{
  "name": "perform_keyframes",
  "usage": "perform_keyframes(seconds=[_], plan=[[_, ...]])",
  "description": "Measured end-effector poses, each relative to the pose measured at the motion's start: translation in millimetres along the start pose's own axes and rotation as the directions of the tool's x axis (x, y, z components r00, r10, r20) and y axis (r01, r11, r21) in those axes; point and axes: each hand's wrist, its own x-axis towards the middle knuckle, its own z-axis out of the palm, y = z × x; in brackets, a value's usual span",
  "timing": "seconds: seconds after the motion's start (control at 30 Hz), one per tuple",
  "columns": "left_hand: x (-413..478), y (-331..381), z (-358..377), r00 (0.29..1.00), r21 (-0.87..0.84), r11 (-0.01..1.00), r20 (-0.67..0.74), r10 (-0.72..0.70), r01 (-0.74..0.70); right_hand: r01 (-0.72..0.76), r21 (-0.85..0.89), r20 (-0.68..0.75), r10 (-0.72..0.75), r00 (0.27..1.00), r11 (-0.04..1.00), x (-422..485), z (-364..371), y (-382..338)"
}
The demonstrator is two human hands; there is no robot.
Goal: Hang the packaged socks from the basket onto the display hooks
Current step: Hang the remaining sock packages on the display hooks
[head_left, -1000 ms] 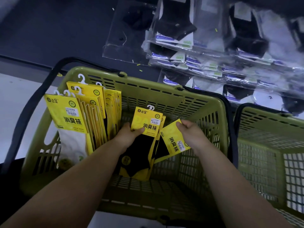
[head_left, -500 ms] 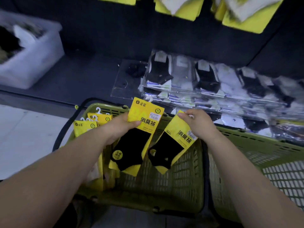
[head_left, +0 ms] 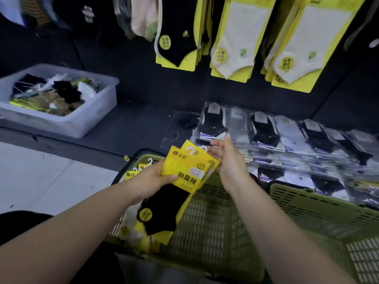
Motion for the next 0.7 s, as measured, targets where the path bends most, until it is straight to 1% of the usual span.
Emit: perform_keyframes(seconds=[0.03,0.07,0.13,0.17,0.2,0.27,0.3,0.37,0.43,0.47,0.5,0.53,0.57,0.67,0.7], plan=[[-0.8,-2.1,-7.8,0.999,-0.041,0.999,-0.046,0.009,-0.011,-0.004,-0.025,-0.017,0.004,1.000,1.000,-0.5,5.8,11.3],[-1.7,-2.9,-17.6,0.995,-0.099,0.995,-0.098,0.009,-0.019,-0.020,-0.093,-0.018,0.018,1.000,0.996,-0.6,11.6,25.5],[-3.1,-2.1,-43.2,0.982,-0.232,0.972,-0.187,-0.015,-0.029,-0.054,-0.318,0.041,0.070,0.997,0.947,-1.0,23.8,57.9],[-3.4,-2.3,-57.8,0.974,-0.271,0.962,-0.226,-0.033,-0.030,-0.052,-0.442,0.094,0.104,0.990,0.896,-1.4,30.5,74.9],[-3.1,-3.0,-73.1,0.963,-0.283,0.959,-0.264,-0.057,-0.021,-0.020,-0.558,0.156,0.129,0.979,0.830,-0.7,37.7,91.6],[-0.5,-6.0,-100.7,0.931,-0.279,0.960,-0.346,-0.115,0.014,0.139,-0.743,0.269,0.101,0.958,0.655,1.3,56.2,119.0],[1.1,-8.0,-112.1,0.909,-0.278,0.960,-0.394,-0.139,0.026,0.234,-0.795,0.327,0.072,0.942,0.559,2.3,66.8,129.8],[5.3,-11.8,-128.0,0.855,-0.295,0.955,-0.485,-0.182,0.036,0.359,-0.832,0.410,0.033,0.912,0.422,7.7,87.1,146.1],[10.4,-15.3,-136.7,0.813,-0.303,0.952,-0.544,-0.209,0.043,0.395,-0.852,0.430,0.026,0.903,0.344,17.8,104.4,157.8],[13.1,-17.4,-138.4,0.805,-0.293,0.955,-0.553,-0.214,0.052,0.379,-0.861,0.411,0.026,0.911,0.340,23.3,111.1,162.8],[15.7,-19.8,-138.7,0.802,-0.286,0.956,-0.555,-0.222,0.067,0.347,-0.867,0.379,0.021,0.925,0.357,27.1,116.6,165.9],[17.9,-21.7,-138.1,0.802,-0.278,0.957,-0.551,-0.231,0.085,0.311,-0.872,0.338,0.006,0.941,0.379,30.4,120.2,168.1],[19.6,-23.0,-136.9,0.806,-0.267,0.959,-0.544,-0.234,0.098,0.293,-0.878,0.305,-0.031,0.952,0.379,33.6,121.8,170.6],[23.5,-25.2,-135.7,0.822,-0.225,0.968,-0.527,-0.214,0.108,0.334,-0.910,0.303,-0.153,0.940,0.247,35.8,117.9,173.8],[24.4,-25.8,-136.0,0.825,-0.215,0.970,-0.525,-0.210,0.110,0.336,-0.908,0.303,-0.161,0.939,0.251,35.4,114.9,174.6]])
